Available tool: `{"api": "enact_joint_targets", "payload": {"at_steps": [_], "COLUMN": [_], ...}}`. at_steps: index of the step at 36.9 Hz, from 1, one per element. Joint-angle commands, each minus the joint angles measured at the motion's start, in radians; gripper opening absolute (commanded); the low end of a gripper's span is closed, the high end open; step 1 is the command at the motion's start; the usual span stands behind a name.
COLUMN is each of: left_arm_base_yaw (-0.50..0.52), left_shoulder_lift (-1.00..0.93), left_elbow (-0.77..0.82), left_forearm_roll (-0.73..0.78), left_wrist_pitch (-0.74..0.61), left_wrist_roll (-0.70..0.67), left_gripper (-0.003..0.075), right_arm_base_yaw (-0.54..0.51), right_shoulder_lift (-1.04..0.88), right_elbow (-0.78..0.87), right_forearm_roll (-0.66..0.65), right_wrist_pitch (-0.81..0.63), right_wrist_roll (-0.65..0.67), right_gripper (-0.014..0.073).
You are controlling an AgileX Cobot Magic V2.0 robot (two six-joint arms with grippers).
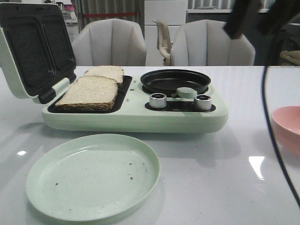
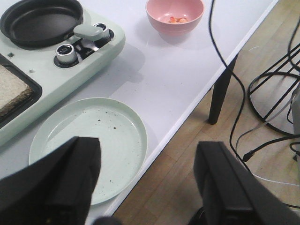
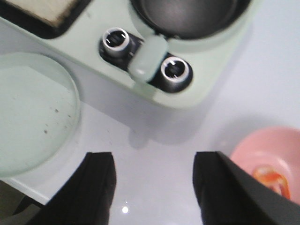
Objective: Make breakfast with bread and shrimp
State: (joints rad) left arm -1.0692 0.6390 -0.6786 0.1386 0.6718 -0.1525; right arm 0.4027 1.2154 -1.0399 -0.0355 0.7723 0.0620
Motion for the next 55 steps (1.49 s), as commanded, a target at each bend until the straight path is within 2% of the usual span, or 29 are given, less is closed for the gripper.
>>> {"api": "enact_joint_targets", "payload": {"at_steps": [1, 8, 13, 17, 26, 29, 33, 43, 50, 55], "left_arm_base_yaw": [0.000, 0.000, 0.000, 0.000, 0.004, 0.043, 0.144, 0.523, 0.853, 1.084], "left_shoulder_lift": [0.004, 0.008, 0.042, 0.108, 0.361, 0.451, 0.538, 0.601, 0.601, 0.620], "left_elbow": [-0.027, -0.027, -0.034, -0.074, -0.254, -0.305, -0.362, -0.378, -0.401, -0.443], "left_forearm_roll": [0.009, 0.009, 0.004, 0.004, 0.090, 0.121, 0.125, 0.088, -0.079, -0.281], "left_wrist_pitch": [-0.080, -0.081, -0.067, 0.002, 0.214, 0.268, 0.314, 0.324, 0.259, 0.200], "left_wrist_roll": [-0.002, -0.002, -0.002, -0.008, -0.008, -0.008, -0.008, 0.019, 0.180, 0.321], "left_gripper": [0.0489, 0.0489, 0.0488, 0.0481, 0.0381, 0.0334, 0.0267, 0.0099, 0.0101, 0.0101], "right_arm_base_yaw": [-0.005, -0.005, -0.005, -0.005, -0.005, -0.005, -0.005, -0.005, -0.005, -0.005], "right_shoulder_lift": [-0.127, -0.305, -0.347, -0.347, -0.344, -0.344, -0.344, -0.344, -0.344, -0.344], "right_elbow": [0.071, 0.241, 0.266, 0.266, 0.266, 0.266, 0.266, 0.266, 0.266, 0.266], "right_forearm_roll": [-0.138, -0.165, -0.161, -0.161, -0.161, -0.161, -0.161, -0.161, -0.161, -0.161], "right_wrist_pitch": [-0.012, -0.026, 0.005, 0.033, 0.035, 0.035, 0.035, 0.036, 0.036, 0.036], "right_wrist_roll": [0.120, 0.150, 0.150, 0.150, 0.150, 0.150, 0.150, 0.150, 0.150, 0.150], "right_gripper": [0.0483, 0.0483, 0.0483, 0.0483, 0.0483, 0.0483, 0.0483, 0.0483, 0.0483, 0.0483]}}
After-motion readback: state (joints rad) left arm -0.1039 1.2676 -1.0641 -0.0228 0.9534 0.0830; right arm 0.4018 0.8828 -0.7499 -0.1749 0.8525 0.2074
